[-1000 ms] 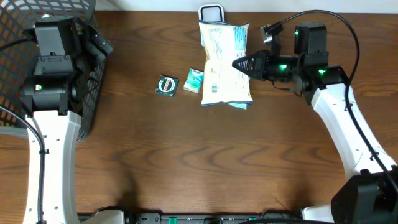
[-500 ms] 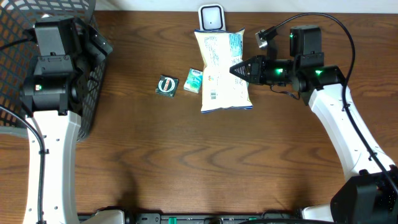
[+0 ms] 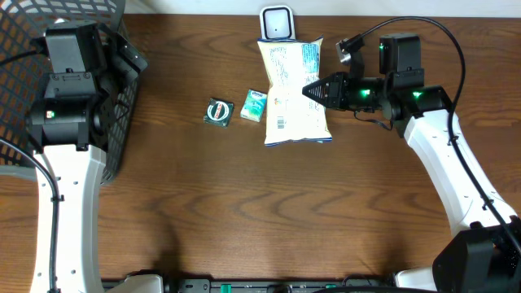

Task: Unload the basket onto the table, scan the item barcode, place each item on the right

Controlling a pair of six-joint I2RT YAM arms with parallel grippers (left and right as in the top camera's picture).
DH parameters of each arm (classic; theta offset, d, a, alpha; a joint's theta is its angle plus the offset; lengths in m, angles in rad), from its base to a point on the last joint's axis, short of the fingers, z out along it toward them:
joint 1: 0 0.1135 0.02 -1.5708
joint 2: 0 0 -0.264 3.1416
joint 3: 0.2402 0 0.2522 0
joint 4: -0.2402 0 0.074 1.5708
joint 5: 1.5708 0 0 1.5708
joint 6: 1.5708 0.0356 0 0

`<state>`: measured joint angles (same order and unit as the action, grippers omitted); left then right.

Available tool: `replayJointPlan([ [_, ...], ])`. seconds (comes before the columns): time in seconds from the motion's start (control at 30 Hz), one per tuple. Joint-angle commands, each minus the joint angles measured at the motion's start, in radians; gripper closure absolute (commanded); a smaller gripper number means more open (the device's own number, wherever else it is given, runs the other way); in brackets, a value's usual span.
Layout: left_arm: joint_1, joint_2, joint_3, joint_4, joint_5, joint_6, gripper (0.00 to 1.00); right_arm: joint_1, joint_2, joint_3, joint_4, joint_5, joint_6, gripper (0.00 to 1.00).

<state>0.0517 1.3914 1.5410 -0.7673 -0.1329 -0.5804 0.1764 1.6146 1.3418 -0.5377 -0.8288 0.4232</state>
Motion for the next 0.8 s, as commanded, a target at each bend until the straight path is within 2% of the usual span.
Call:
replayJointPlan([
  [0.0, 0.004, -0.005, 0.002, -0.003, -0.002, -0.012, 0.02, 0.004, -0.006, 0.014, 0.003, -0.007, -0.020, 0.99],
  [0.67, 0.004, -0.005, 0.002, -0.003, -0.002, -0.012, 0.02, 0.005, -0.006, 0.014, 0.007, 0.038, -0.010, 0.99],
  [0.77, 0.004, -0.005, 0.002, -0.003, -0.002, -0.012, 0.02, 0.005, -0.006, 0.014, -0.006, 0.095, -0.021, 0.99],
])
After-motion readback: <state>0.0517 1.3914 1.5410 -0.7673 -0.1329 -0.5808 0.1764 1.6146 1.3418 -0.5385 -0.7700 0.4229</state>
